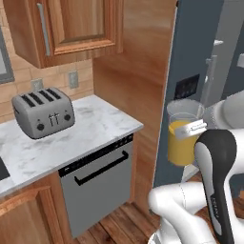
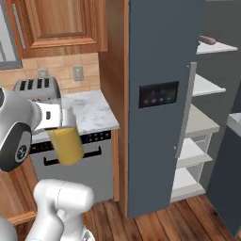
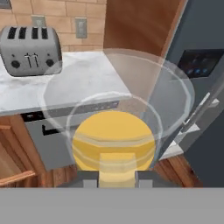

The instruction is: Move the salami and asparagus from the second highest shelf to the top shelf to make space. Then, place the pitcher from the counter on the cleared second highest shelf.

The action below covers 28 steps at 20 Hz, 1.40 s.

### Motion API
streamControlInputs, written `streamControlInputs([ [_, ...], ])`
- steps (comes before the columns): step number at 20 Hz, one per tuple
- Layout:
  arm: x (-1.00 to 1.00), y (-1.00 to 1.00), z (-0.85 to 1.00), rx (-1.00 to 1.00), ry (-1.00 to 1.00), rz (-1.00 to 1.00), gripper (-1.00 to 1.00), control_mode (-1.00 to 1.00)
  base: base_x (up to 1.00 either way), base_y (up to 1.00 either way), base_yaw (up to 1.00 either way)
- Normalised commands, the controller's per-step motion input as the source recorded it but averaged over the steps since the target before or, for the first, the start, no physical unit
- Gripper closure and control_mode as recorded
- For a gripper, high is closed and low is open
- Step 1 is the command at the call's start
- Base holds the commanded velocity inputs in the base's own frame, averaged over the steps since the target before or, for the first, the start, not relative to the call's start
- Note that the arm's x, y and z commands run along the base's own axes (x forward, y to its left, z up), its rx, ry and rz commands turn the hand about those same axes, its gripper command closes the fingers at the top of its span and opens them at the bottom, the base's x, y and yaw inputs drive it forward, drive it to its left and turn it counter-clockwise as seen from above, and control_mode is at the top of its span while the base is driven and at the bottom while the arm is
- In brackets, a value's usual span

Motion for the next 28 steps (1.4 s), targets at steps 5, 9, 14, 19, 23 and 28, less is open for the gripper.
streamControlInputs([
  [5, 0.00, 0.00, 0.00, 0.00, 0.00, 0.00, 1.00, 1.00, 0.01, -0.74, -0.25],
  [9, 0.00, 0.00, 0.00, 0.00, 0.00, 0.00, 1.00, 1.00, 0.23, -0.68, -0.18],
  [14, 0.00, 0.00, 0.00, 0.00, 0.00, 0.00, 1.00, 1.00, 0.48, -0.56, -0.07],
  [19, 0.00, 0.00, 0.00, 0.00, 0.00, 0.00, 1.00, 1.00, 0.56, -0.44, -0.01],
  [23, 0.00, 0.00, 0.00, 0.00, 0.00, 0.00, 1.00, 1.00, 0.54, -0.41, 0.00],
  [28, 0.00, 0.00, 0.00, 0.00, 0.00, 0.00, 1.00, 1.00, 0.52, -0.28, 0.00],
])
